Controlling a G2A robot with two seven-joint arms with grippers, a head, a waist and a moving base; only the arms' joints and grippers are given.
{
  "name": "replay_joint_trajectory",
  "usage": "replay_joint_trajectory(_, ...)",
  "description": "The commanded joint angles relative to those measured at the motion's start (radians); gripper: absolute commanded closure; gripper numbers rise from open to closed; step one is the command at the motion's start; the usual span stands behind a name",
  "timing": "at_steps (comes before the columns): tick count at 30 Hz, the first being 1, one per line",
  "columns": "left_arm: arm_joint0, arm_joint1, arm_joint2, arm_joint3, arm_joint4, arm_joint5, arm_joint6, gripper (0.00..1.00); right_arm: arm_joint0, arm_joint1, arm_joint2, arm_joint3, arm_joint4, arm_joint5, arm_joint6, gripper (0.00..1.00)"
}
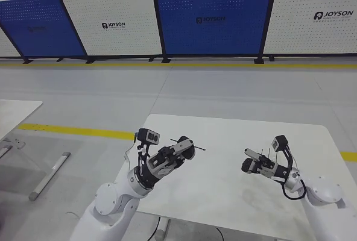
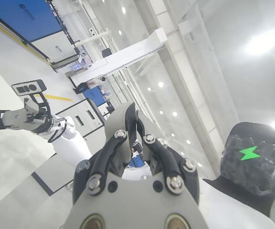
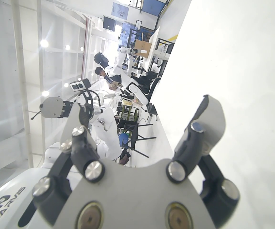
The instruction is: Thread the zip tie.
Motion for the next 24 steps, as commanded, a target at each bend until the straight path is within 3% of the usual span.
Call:
replay_joint_trajectory(1, -0.018, 0.001, 0.016, 0.022, 0.042, 0.027, 0.0, 1.0, 0.0, 0.0, 0.0, 0.0, 0.0, 0.0, 0.0, 0.0)
replay_joint_trajectory(13, -0.103, 0.002, 0.125, 0.19, 0.223, 0.11, 0.03, 1.0, 0.0, 0.0, 0.0, 0.0, 0.0, 0.0, 0.0, 0.0)
replay_joint_trajectory(22, -0.152, -0.002, 0.178, 0.323, 0.321, 0.109, 0.116, 1.0, 0.0, 0.0, 0.0, 0.0, 0.0, 0.0, 0.0, 0.0)
replay_joint_trajectory(24, -0.152, -0.002, 0.178, 0.323, 0.321, 0.109, 0.116, 1.0, 0.0, 0.0, 0.0, 0.0, 0.0, 0.0, 0.0, 0.0)
